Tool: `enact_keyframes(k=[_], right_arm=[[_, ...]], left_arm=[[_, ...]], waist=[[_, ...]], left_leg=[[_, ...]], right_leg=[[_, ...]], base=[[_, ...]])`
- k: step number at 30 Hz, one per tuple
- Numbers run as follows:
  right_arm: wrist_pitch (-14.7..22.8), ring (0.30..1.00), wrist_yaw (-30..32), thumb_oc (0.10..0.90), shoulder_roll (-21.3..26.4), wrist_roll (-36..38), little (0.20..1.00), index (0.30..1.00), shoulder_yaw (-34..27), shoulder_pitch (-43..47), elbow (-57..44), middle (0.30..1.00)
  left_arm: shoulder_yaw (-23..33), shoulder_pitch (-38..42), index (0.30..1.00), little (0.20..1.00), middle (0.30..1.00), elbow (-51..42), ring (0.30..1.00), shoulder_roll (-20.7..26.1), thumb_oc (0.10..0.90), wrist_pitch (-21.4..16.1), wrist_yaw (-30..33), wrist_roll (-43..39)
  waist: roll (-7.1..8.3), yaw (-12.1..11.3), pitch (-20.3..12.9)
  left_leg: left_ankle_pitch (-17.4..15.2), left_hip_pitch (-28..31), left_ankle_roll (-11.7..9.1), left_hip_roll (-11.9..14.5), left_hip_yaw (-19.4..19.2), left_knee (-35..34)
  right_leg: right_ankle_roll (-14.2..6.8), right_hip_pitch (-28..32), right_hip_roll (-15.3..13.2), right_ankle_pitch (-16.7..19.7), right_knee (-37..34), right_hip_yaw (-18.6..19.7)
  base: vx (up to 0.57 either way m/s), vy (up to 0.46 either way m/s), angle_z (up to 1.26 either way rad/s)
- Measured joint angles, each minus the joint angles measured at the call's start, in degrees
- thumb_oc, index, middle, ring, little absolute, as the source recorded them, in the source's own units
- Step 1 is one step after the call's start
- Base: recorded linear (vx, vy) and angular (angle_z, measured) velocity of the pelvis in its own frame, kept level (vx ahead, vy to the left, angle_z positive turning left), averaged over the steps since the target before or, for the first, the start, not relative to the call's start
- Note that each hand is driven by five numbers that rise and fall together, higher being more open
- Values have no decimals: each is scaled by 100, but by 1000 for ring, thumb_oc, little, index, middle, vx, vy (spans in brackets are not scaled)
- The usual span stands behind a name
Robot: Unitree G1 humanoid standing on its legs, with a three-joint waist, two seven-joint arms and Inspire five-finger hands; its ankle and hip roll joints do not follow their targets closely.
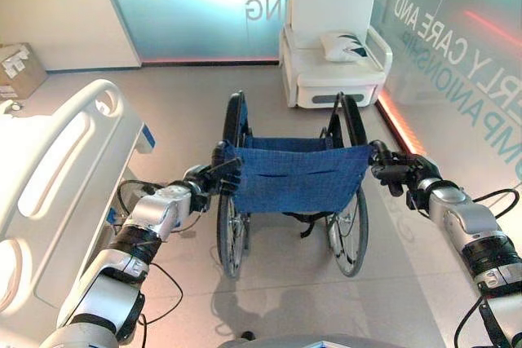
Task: Push the wheelchair next to the bed
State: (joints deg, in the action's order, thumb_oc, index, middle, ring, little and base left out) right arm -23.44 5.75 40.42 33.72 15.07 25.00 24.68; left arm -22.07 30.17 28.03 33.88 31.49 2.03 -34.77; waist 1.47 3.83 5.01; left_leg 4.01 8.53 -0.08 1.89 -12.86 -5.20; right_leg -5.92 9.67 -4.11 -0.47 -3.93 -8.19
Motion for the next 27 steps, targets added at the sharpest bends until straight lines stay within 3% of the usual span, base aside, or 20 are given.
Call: enact_keyframes(k=[18,27], right_arm=[[-1,300,0,400,37,-5,300,300,18,168,114,300],[3,300,1,400,21,-239,300,300,-34,409,377,300]], left_arm=[[12,-99,300,300,300,121,300,-5,400,-595,310,-1261],[17,-121,300,300,300,-18,300,-174,400,-838,534,-1209]], waist=[[-19,-37,105],[-5,-180,286]], left_leg=[[0,4,0,-6,2,0],[-19,93,29,-25,0,3]], right_leg=[[-3,7,-11,4,7,-36],[-9,43,-34,4,108,-32]], base=[[-1,8,0],[32,84,-3]])
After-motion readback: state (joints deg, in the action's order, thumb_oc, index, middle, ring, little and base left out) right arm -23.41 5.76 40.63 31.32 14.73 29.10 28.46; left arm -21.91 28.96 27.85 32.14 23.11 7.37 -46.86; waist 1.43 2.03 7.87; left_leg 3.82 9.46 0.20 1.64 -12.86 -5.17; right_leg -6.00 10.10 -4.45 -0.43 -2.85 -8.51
